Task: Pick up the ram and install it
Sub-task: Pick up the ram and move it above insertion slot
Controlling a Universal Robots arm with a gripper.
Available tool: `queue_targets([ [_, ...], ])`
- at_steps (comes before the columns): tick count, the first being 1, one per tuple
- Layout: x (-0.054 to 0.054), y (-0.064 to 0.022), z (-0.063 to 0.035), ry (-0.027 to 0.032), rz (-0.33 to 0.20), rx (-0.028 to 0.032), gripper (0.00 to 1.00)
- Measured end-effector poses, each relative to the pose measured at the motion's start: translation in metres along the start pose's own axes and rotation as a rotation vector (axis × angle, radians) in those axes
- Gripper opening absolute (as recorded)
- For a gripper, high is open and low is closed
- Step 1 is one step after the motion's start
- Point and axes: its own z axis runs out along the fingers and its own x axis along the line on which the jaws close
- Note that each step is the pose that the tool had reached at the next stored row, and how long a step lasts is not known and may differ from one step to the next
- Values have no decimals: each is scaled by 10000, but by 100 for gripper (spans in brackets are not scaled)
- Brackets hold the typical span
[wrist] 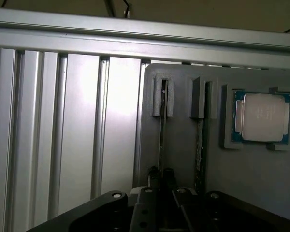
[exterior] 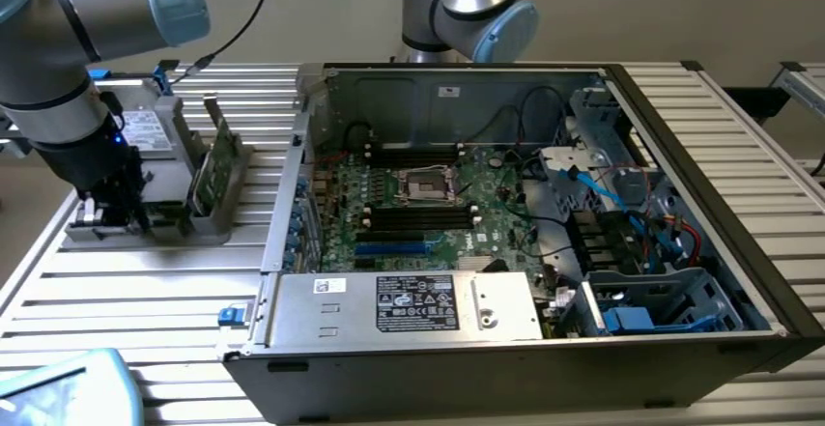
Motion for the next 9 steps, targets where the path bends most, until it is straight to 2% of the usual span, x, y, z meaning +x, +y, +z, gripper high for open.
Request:
queue_targets([
  [3, 2, 0, 0, -5, -1, -1, 13],
  [9, 5, 0, 0, -13, -1, -1, 13],
])
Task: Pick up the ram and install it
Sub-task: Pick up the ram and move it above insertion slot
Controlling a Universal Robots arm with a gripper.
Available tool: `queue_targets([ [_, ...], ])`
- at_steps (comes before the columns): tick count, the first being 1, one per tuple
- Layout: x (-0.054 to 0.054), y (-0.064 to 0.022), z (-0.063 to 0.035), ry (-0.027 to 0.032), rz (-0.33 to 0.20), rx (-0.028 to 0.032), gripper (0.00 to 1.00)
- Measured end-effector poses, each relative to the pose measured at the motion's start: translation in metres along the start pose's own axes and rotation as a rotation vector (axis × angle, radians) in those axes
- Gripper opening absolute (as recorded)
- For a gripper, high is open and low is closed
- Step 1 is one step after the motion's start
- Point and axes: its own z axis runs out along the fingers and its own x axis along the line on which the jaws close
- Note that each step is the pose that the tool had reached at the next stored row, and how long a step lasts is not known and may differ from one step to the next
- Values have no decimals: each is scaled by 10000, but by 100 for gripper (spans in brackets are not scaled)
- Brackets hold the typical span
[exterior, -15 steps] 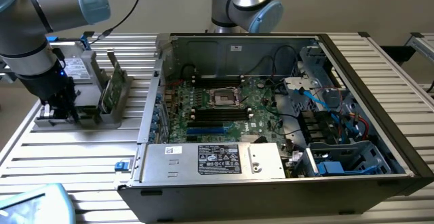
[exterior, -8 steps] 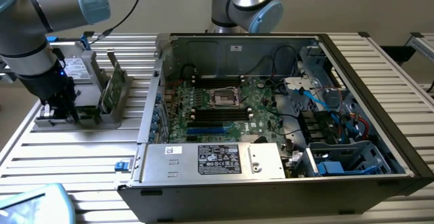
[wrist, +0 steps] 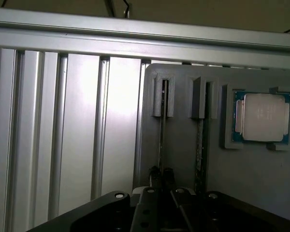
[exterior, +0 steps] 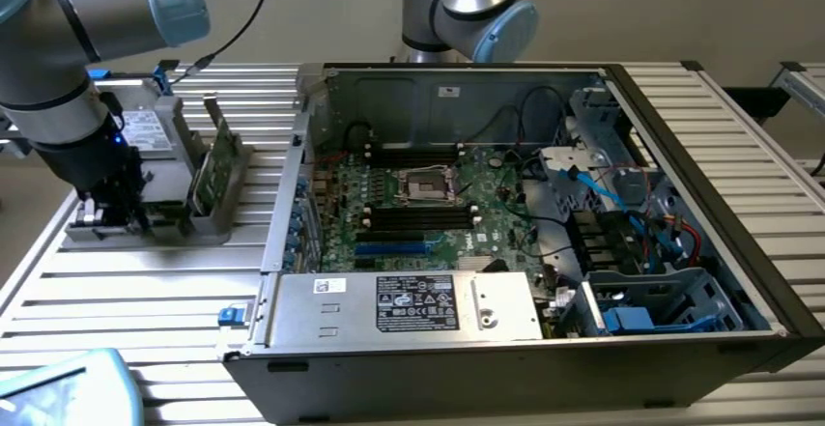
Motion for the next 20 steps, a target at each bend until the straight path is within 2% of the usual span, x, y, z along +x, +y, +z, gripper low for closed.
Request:
queue_targets([
  [16, 3, 0, -1, -12, -1, 3, 13],
  [20, 1, 3, -43, -11, -1, 0, 13],
])
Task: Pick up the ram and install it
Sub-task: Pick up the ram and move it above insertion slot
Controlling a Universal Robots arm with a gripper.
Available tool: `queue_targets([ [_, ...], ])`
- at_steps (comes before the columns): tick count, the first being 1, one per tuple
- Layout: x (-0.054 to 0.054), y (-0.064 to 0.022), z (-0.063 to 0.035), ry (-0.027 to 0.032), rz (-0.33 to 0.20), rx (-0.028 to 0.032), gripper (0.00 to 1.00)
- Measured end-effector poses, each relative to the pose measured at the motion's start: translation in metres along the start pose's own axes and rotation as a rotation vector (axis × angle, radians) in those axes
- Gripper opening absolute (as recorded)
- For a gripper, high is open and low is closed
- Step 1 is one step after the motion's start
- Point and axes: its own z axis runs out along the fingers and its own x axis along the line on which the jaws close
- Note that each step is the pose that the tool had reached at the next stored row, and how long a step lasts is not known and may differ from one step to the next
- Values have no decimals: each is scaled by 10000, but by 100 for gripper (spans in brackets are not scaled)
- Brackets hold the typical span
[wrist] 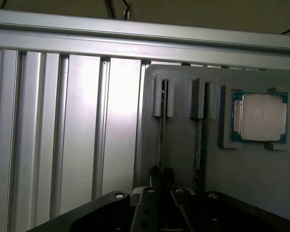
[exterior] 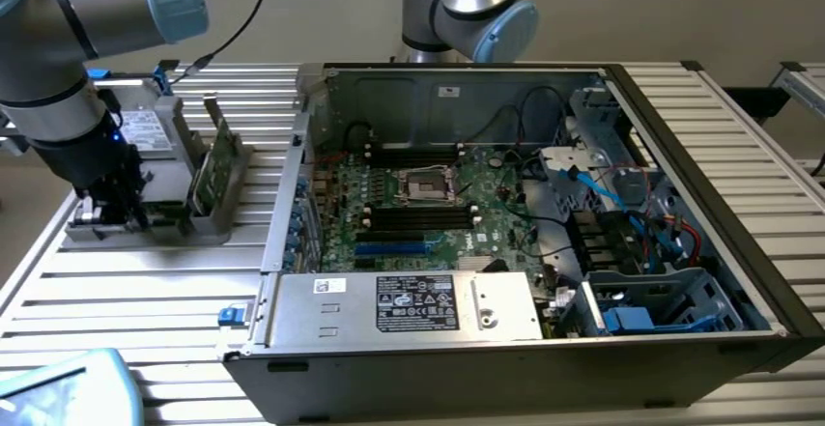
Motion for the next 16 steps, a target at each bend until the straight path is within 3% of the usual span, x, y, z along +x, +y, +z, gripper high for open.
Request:
queue_targets([
  [16, -4, 5, -77, 0, 1, 0, 13],
])
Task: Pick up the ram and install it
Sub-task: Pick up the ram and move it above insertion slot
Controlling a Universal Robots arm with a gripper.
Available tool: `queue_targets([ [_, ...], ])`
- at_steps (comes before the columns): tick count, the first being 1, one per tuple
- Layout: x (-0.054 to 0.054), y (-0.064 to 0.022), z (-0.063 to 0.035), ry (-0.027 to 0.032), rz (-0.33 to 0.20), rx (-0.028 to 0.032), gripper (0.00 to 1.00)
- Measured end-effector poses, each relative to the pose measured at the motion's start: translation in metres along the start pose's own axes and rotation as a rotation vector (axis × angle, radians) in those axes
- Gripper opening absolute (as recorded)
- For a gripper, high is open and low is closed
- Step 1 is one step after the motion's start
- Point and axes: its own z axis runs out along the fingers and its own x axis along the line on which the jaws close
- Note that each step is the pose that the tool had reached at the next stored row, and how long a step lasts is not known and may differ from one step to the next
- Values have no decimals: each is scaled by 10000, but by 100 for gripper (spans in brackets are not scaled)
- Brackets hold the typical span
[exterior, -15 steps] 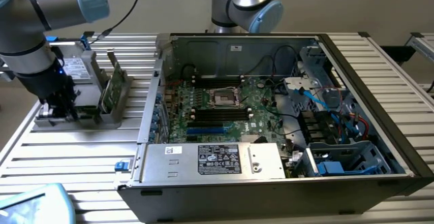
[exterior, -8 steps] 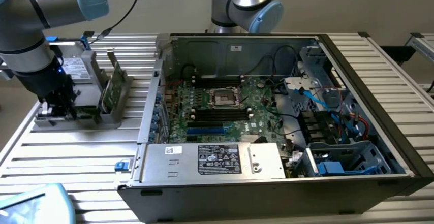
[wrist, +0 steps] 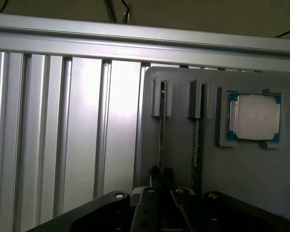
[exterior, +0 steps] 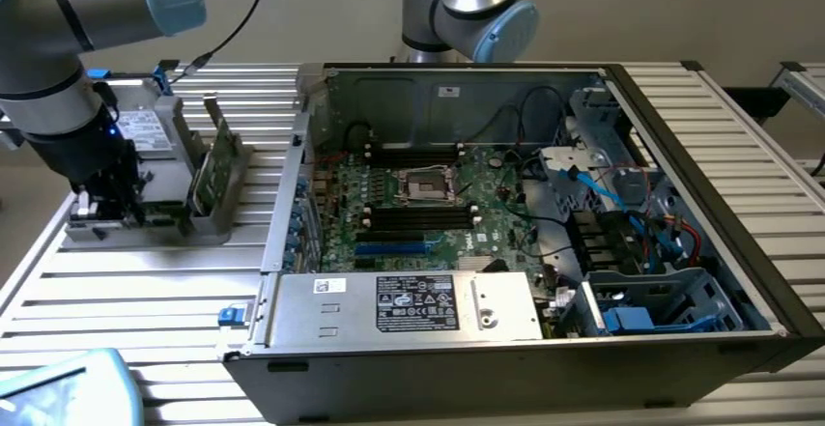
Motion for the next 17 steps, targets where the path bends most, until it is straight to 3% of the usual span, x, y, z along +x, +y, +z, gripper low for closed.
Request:
queue_targets([
  [17, -5, 6, -104, 0, 0, -1, 13],
])
